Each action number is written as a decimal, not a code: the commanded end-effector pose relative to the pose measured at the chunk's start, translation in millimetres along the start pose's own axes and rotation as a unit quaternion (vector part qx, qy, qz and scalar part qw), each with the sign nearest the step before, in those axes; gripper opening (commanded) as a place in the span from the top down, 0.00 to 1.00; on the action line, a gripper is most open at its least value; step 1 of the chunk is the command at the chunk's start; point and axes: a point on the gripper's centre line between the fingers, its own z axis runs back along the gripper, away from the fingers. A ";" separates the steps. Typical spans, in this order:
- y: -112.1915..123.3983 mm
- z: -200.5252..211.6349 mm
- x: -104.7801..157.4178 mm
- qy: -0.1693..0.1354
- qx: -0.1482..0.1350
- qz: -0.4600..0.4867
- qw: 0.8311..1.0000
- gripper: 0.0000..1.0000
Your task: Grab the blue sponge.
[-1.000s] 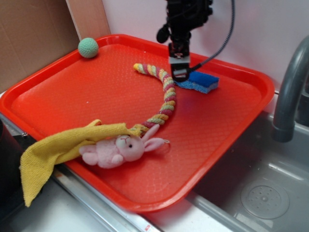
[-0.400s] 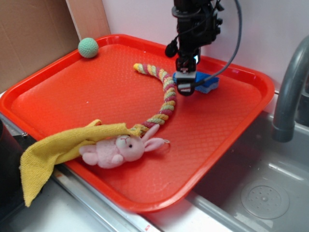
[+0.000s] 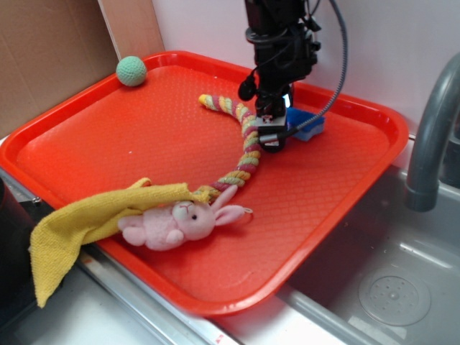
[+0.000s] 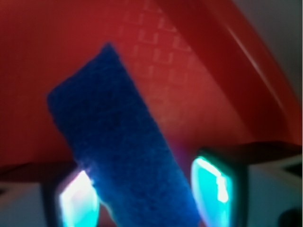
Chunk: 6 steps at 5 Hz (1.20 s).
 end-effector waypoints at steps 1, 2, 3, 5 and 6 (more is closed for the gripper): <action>-11.8 57.4 -18.3 -0.007 0.043 0.047 0.998 1.00; -17.8 108.7 -36.7 0.061 0.071 0.162 0.982 1.00; -14.6 149.7 -72.7 0.096 0.040 0.280 0.954 1.00; -26.8 182.2 -141.9 0.091 -0.017 0.507 0.857 1.00; -53.3 199.2 -148.7 0.025 0.009 0.613 0.790 1.00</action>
